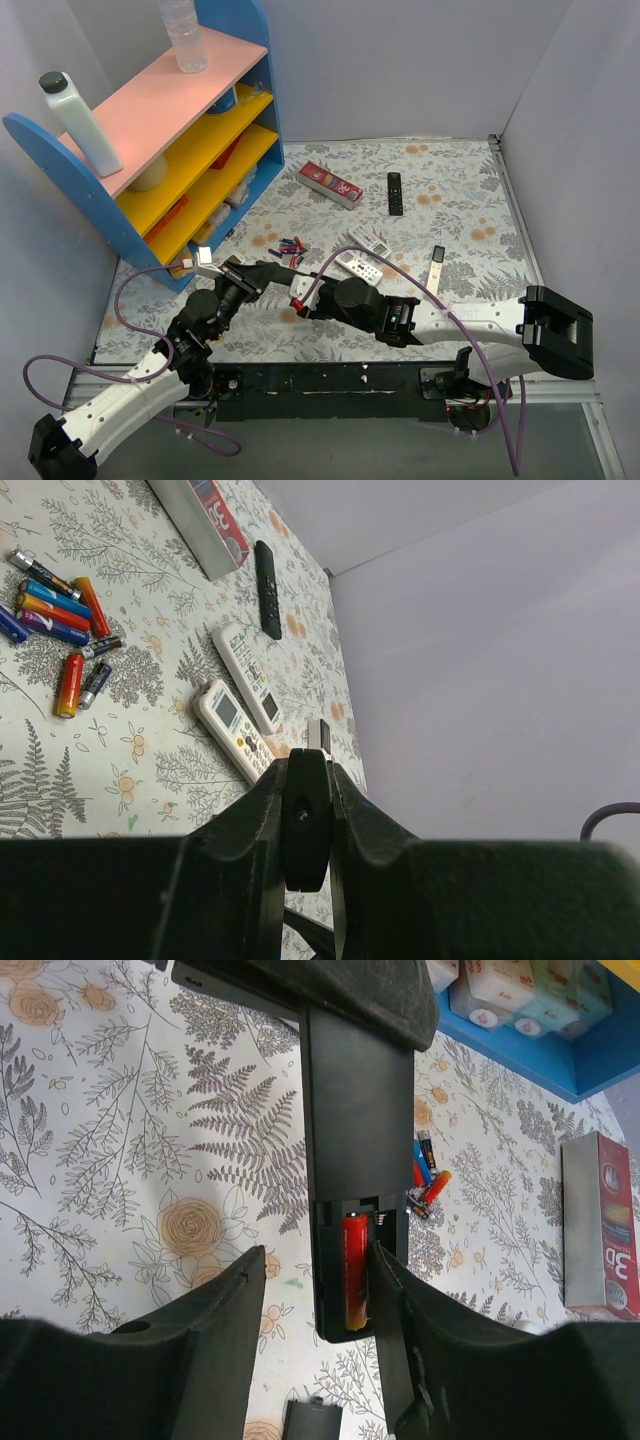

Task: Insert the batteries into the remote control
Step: Load the battery into the remote control.

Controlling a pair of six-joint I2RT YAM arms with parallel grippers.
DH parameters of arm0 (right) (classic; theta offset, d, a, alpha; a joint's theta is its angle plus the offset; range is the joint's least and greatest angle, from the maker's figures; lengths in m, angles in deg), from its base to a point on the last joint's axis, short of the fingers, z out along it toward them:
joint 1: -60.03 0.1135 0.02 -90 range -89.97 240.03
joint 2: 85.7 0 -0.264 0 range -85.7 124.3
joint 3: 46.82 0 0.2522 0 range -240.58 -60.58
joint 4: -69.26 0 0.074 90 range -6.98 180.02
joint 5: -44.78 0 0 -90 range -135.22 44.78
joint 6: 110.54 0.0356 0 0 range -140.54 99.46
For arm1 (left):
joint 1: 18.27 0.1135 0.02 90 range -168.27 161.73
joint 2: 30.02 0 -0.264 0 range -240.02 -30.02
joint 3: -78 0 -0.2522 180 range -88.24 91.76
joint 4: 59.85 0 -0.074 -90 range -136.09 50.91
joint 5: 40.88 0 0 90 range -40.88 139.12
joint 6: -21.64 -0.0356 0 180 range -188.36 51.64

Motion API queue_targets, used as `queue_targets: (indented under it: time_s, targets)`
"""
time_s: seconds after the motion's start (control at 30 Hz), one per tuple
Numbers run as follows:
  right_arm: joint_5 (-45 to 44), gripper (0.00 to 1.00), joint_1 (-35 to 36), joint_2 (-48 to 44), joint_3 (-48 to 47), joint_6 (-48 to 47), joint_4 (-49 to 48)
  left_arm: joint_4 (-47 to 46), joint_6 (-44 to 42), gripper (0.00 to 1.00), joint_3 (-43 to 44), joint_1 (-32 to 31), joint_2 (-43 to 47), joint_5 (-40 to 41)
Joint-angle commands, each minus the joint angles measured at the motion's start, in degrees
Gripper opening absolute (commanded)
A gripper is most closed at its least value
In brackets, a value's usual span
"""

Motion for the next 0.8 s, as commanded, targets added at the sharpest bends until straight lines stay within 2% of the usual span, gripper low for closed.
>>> queue_targets:
  time_s: [0.0,0.27,0.53,0.77]
  targets:
    - [0.4,0.52,0.2,0.5,-3.4,-0.8,-2.7,-0.1,-0.9,0.0,3.0,-0.1,0.0,0.2]
    - [0.8,0.41,0.2,1.9,-4.9,-1.3,-1.7,-0.1,-1.2,0.0,3.3,-0.1,-0.1,-0.3]
    - [2.7,0.18,0.2,2.7,-4.4,-0.8,0.5,0.2,-1.0,0.0,4.0,-0.2,-0.1,-0.2]
    - [1.4,0.19,0.7,2.9,-2.8,0.2,2.8,0.9,0.9,0.0,5.2,-0.1,0.0,0.8]
